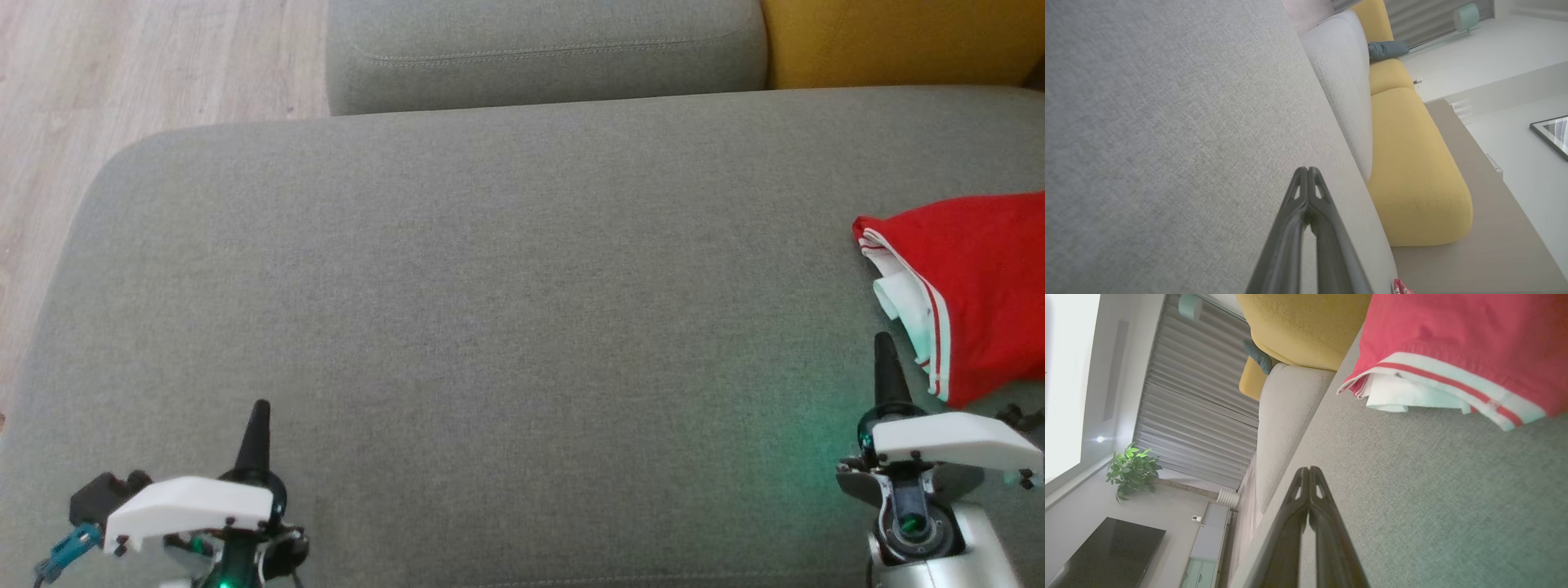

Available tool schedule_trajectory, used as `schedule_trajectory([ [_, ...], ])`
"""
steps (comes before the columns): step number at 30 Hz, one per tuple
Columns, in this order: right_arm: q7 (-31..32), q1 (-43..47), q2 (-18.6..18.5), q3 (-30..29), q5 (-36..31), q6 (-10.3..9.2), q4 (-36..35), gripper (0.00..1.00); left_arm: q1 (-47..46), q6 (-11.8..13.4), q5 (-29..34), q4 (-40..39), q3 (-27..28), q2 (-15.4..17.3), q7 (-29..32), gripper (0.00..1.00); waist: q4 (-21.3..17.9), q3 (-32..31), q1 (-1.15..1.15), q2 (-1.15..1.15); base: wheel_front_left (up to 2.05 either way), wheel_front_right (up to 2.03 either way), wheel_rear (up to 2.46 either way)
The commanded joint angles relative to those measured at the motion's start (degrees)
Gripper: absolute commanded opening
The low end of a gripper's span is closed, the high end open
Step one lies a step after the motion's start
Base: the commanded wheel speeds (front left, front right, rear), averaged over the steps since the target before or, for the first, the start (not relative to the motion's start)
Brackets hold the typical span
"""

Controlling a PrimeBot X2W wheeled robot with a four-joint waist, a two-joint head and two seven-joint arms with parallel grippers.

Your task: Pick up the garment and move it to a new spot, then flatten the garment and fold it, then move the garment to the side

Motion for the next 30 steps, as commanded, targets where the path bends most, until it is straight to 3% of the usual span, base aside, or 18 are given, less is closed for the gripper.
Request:
schedule_trajectory([
  [1, 0.61, -1.08, -0.23, 0.53, 2.14, 0.26, -2.83, 0.00, -3.40, -0.65, -1.88, -2.49, 2.18, 0.85, 0.47, 0.00, 0.05, -0.04, 0.00, 0.00, 0.00, 0.00, 0.00],
  [30, 5.21, 1.52, -0.23, -1.63, 21.30, 0.35, -8.81, 0.00, -4.15, -3.28, -19.01, -5.06, 5.57, 1.14, 5.19, 0.00, 0.70, -0.64, 0.00, 0.00, 0.00, 0.00, 0.00],
])
